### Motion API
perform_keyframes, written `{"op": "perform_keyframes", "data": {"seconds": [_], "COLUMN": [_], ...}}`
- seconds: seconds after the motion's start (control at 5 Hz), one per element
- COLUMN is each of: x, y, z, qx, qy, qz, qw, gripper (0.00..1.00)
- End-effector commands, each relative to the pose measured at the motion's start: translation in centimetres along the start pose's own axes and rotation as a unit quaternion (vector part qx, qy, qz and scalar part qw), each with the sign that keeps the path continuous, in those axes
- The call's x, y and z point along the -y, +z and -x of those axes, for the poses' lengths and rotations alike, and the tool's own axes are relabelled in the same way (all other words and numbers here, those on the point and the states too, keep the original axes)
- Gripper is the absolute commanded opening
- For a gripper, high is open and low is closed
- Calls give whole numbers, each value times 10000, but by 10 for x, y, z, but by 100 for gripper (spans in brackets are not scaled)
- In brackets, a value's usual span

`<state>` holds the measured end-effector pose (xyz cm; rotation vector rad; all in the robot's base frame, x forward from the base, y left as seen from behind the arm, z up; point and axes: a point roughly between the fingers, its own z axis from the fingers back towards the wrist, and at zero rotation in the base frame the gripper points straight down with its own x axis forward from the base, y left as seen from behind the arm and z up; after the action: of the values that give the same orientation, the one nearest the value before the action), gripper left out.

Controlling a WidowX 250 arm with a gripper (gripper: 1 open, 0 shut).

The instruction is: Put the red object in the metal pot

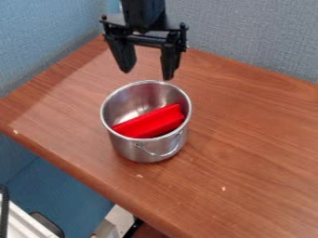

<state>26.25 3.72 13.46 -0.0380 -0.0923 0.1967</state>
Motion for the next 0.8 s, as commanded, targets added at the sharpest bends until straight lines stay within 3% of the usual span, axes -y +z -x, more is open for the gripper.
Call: {"op": "perform_keyframes", "data": {"seconds": [0.0, 0.2, 0.6], "x": [9, 8, -4], "y": [-15, -39, -78], "z": [-4, 1, 4], "qx": [23, 1, 67], "qy": [31, 30, 115], "qz": [25, 160, 178], "qw": [10000, 9999, 9998], "gripper": [100, 100, 100]}}
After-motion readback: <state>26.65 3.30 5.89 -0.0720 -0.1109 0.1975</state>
